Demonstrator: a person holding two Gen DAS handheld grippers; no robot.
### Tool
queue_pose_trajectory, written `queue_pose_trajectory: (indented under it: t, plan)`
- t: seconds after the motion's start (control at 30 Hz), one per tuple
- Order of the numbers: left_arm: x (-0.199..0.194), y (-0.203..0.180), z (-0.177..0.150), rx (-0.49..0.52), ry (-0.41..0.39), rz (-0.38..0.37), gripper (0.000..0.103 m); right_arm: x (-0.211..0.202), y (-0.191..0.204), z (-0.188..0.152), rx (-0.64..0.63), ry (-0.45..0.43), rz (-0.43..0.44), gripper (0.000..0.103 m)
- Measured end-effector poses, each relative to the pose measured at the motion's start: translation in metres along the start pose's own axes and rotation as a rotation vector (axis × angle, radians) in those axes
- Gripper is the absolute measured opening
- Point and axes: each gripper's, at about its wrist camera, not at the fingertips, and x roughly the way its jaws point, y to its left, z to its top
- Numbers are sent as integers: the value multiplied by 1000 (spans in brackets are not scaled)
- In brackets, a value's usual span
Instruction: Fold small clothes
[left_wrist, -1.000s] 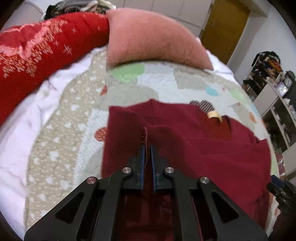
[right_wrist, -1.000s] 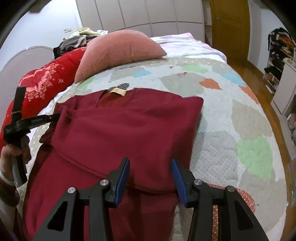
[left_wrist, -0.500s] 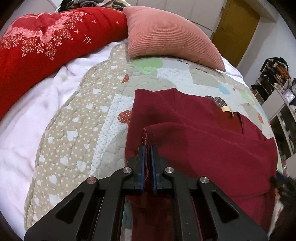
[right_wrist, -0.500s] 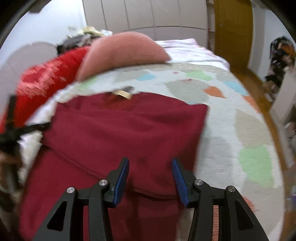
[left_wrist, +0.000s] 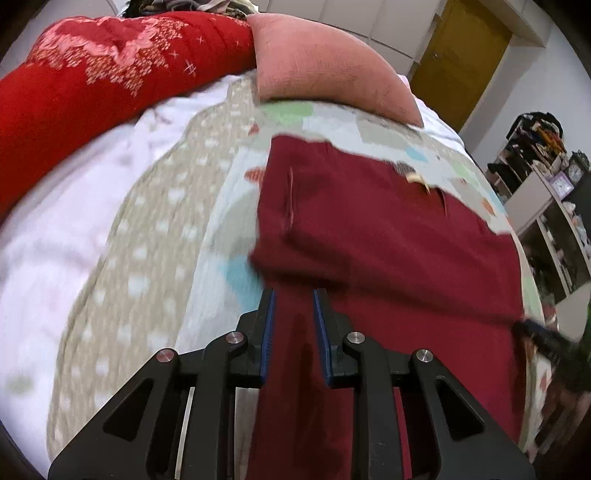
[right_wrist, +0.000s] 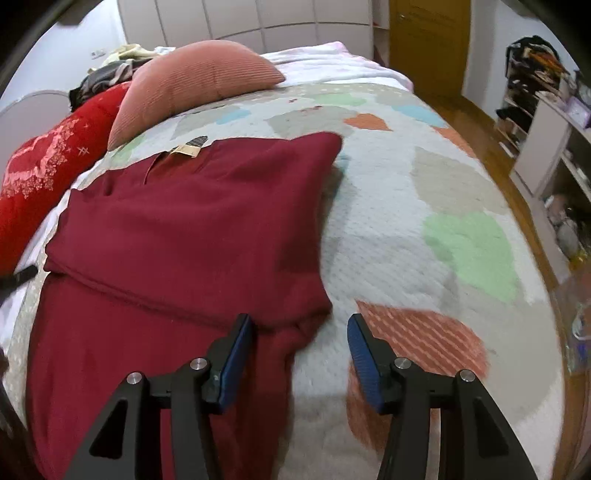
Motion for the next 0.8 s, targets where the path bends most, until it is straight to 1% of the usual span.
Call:
queue_pose_trajectory:
  t: [0.1,0.17,0.2,0.23,0.27,0.3,0.33,0.37,0.4,0.43,0.47,0.53,0.57,0.6,0.7,0.8]
  plan:
    - [-14,-1,-26,30,10,-1,31,-30,1,-15,-50,-36,-38,51]
    - [-22,-1,-41,54,21,2,31,-44,-3,-27,-51,-44,-19,52]
    - [-25,-1,-47,61,26,3,31,-52,-6,-36,-37,-47,4,55]
    - [-29,-1,-54,65,32,1,31,-59,-9,-46,-20,-43,40,60]
    - [-32,0,-61,65,40,-2,31,-63,-10,-57,-7,-34,78,62]
    - [-34,0,-66,62,47,-2,31,-65,-11,-70,7,-21,125,63]
    - [-34,1,-72,58,59,-3,34,-65,-11,-80,17,-9,153,63]
    - [-34,2,-78,56,73,-4,35,-64,-9,-89,24,4,171,63]
    - [-34,2,-83,54,81,-5,39,-59,-7,-98,29,15,179,63]
    - [-34,2,-89,50,86,2,40,-56,-5,-105,29,26,180,62]
    - [-34,3,-94,48,88,10,40,-53,-1,-110,16,34,177,58]
    - [-37,5,-101,36,94,12,40,-54,14,-118,-70,-16,139,24]
    - [-39,6,-103,29,92,6,40,-55,19,-119,-99,-32,124,15]
    - [-42,8,-105,21,89,1,40,-57,21,-120,-114,-40,109,11]
    - [-49,14,-113,15,91,5,40,-57,9,-121,-79,-37,80,11]
    - [-52,20,-119,16,95,6,40,-63,5,-124,-47,-42,106,11]
